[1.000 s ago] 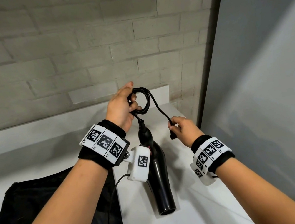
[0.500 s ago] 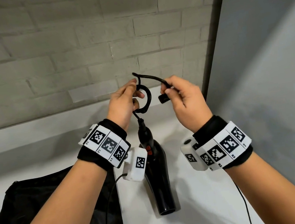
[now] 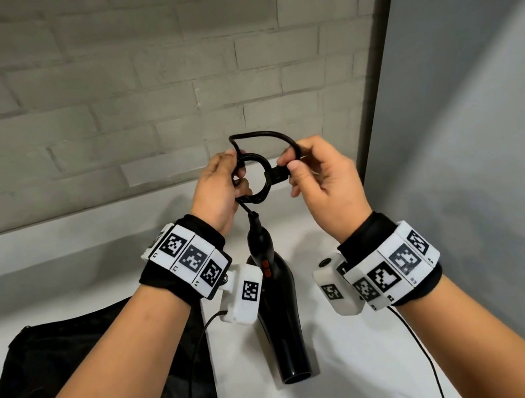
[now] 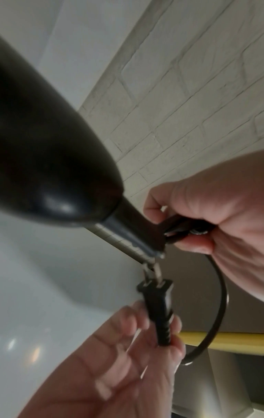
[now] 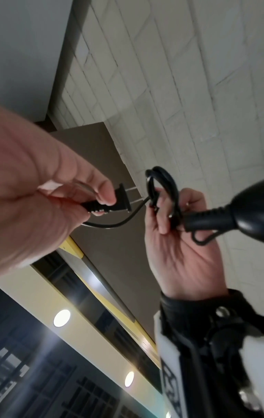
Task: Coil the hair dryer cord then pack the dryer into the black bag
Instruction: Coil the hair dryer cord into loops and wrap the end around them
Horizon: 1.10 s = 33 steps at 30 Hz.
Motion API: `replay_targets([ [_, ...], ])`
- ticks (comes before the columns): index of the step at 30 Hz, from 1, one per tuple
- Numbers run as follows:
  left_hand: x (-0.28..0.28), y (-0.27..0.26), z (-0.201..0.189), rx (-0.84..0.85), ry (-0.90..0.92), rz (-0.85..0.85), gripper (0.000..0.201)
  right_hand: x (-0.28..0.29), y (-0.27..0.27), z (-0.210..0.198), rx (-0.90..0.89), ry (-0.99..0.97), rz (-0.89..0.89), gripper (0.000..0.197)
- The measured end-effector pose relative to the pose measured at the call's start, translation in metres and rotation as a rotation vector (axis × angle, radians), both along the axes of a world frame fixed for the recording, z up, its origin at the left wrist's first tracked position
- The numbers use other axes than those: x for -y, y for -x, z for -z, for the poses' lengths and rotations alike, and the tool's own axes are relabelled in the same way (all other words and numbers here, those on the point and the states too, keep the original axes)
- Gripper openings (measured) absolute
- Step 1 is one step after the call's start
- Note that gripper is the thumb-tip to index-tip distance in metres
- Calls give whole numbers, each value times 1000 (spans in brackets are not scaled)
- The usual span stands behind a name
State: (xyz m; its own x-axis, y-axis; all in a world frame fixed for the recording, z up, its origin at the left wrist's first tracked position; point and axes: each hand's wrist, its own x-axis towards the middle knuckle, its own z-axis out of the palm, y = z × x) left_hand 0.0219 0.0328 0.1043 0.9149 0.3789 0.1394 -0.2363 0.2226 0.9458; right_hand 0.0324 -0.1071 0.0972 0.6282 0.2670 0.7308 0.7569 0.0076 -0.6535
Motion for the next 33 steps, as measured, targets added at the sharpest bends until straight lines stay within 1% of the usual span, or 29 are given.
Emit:
replay_targets([
  [3, 5, 1, 0, 17, 43, 27, 27, -9, -2, 6, -20, 37, 38, 25],
  [5, 7, 2, 0, 41, 67, 42, 28, -13, -6, 11, -25, 37, 88, 18],
  [7, 7, 3, 1, 59, 51, 50, 28, -16, -10, 15, 22, 53, 149, 9],
  [9, 6, 4, 1, 60, 17, 51, 28, -19, -13, 17, 84, 103, 198, 5],
  [14, 2, 6, 0, 43, -51, 42, 27, -23, -19, 18, 170, 196, 255, 4],
  [16, 2, 6, 0, 42, -85, 38, 25, -28, -17, 20, 241, 295, 273, 5],
  [18, 2, 7, -2, 42, -101, 42, 25, -33, -15, 24, 308, 365, 306, 10],
  [20, 3, 9, -3, 43, -109, 69, 24, -34, -14, 23, 256, 326, 339, 16],
  [22, 5, 11, -3, 44, -110, 110, 24, -33, -20, 20, 111, 225, 342, 30],
  [24, 6, 13, -1, 49, -112, 152, 28, -34, -29, 16, -62, 200, 230, 40],
  [26, 8, 12, 0, 60, -102, 178, 28, -38, -34, 16, -211, 189, 68, 45],
  [28, 9, 12, -1, 58, -89, 183, 27, -39, -37, 17, -308, 150, -35, 47],
  [30, 9, 11, -2, 45, -75, 195, 26, -37, -39, 20, -323, 128, -48, 39],
  [32, 8, 11, -4, 21, -59, 198, 26, -33, -41, 28, -258, 160, -35, 24],
  [33, 7, 10, -4, 14, -50, 202, 27, -31, -43, 34, -217, 198, -32, 28],
])
